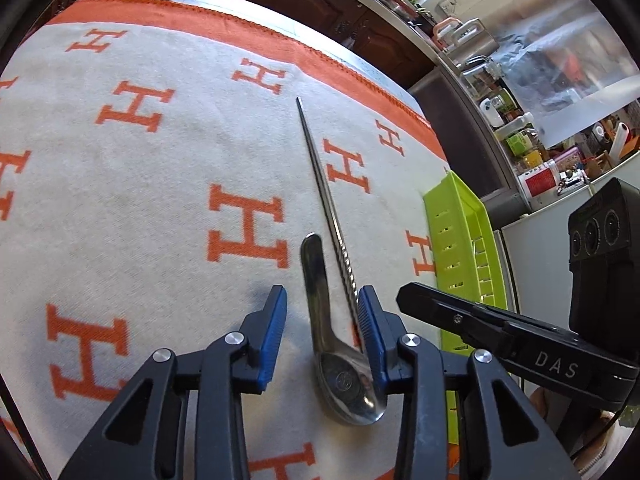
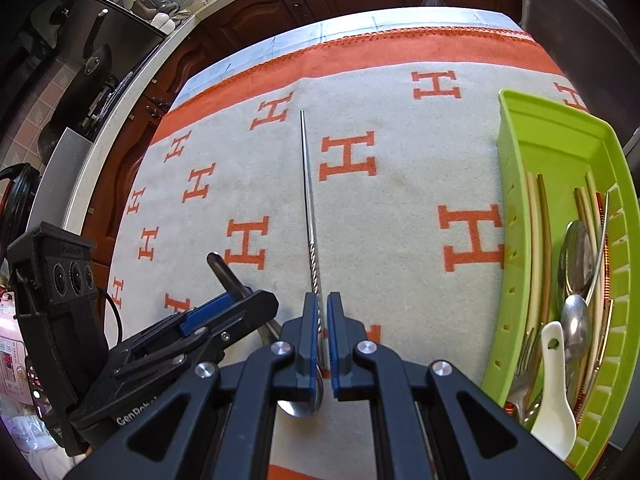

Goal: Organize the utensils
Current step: 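Grasp the steel spoon with the left gripper while the right grasps the steel chopstick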

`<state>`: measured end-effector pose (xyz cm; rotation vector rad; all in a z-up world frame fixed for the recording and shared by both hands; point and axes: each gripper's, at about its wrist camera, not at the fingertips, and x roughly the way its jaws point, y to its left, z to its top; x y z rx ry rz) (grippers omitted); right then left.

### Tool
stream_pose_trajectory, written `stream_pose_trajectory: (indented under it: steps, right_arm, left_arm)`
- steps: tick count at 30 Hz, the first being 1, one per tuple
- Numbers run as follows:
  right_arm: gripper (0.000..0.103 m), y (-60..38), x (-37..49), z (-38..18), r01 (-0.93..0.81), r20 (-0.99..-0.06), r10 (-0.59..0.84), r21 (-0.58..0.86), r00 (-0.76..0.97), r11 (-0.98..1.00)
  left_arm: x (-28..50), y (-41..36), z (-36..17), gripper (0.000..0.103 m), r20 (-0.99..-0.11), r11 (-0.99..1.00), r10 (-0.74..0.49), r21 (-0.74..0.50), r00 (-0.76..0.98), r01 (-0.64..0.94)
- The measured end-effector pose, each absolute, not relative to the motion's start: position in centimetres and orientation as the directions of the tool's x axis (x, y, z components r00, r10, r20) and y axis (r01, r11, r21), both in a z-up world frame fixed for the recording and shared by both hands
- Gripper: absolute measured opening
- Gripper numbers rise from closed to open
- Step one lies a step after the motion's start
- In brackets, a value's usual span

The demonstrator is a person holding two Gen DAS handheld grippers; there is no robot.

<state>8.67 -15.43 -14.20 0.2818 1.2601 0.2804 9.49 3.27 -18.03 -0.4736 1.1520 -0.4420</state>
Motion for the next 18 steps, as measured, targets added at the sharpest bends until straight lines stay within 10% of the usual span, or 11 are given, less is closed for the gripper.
stream_pose_trajectory:
  steps: [5,13,18]
  right_arm:
    - [0.005,-15.5,9.3,-14.5,-0.041,-0.891,0.361,0.365,0.275,0.930]
    - [0.005,-14.9,10.0,-15.2,-0.039,-0.893,0.365,0.368,0.264,0.929]
    - [0.022,-13.8,10.4,-15.3,-0.069,-0.901,0.333,0.327,0.278,0.942]
  left_arm:
    - [10.1,2.5,-19.0,0.008,-0.745,0.804,-0.584,-0.587,0.323,0.100]
    - [10.0,3.2,-19.2,0.002,-0.730,0.782,-0.611,-0.617,0.307,0.092]
    - [9.8,4.5,-18.4,0.002,-0.722,0.777,-0.617,-0.621,0.314,0.099]
